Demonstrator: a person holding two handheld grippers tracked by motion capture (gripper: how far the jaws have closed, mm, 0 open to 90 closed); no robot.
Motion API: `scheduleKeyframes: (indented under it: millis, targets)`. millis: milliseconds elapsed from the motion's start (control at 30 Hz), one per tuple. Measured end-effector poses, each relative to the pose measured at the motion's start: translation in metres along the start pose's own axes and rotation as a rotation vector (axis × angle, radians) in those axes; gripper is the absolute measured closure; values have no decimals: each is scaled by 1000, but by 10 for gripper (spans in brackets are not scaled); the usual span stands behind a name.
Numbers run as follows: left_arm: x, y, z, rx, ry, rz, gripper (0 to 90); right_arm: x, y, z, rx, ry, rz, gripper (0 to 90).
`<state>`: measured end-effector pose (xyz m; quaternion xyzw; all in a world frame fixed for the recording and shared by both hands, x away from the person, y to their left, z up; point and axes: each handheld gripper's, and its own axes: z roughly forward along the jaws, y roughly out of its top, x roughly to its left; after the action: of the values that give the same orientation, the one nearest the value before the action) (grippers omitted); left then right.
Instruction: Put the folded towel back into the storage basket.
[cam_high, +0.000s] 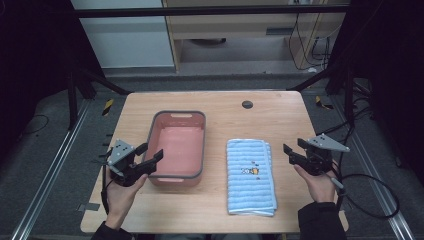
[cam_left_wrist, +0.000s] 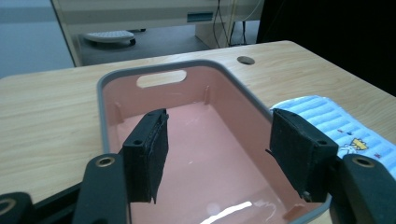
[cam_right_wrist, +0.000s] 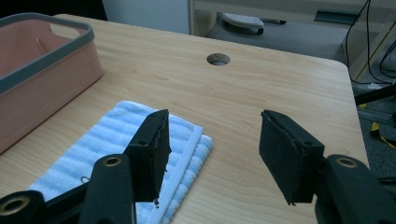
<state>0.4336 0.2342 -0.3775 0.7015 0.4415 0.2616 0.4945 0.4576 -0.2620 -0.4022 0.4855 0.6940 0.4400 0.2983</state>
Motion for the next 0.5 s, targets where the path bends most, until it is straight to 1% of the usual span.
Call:
scheduleKeyframes:
  millis: [67, 167, 233, 400, 433, 467, 500]
  targets:
    - [-9, 2, 4, -8, -14, 13, 372, 0, 3, 0, -2, 0, -6, 432]
    - [-17, 3, 8, -4, -27, 17, 374, 0, 6, -1, -9, 6, -7, 434]
    - [-19, 3, 10, -1, -30, 22, 375, 1, 8, 0, -9, 6, -11, 436]
    - [-33, 3, 19, 3, -54, 28, 380, 1, 14, 1, -17, 6, -8, 448]
    - [-33, 3, 19, 3, -54, 28, 380, 1, 14, 1, -17, 6, -8, 448]
    - [-37, 3, 20, 3, -60, 27, 382, 1, 16, 2, -20, 6, -13, 450]
    - [-40, 3, 23, 6, -66, 36, 382, 2, 18, 2, -20, 10, -13, 450]
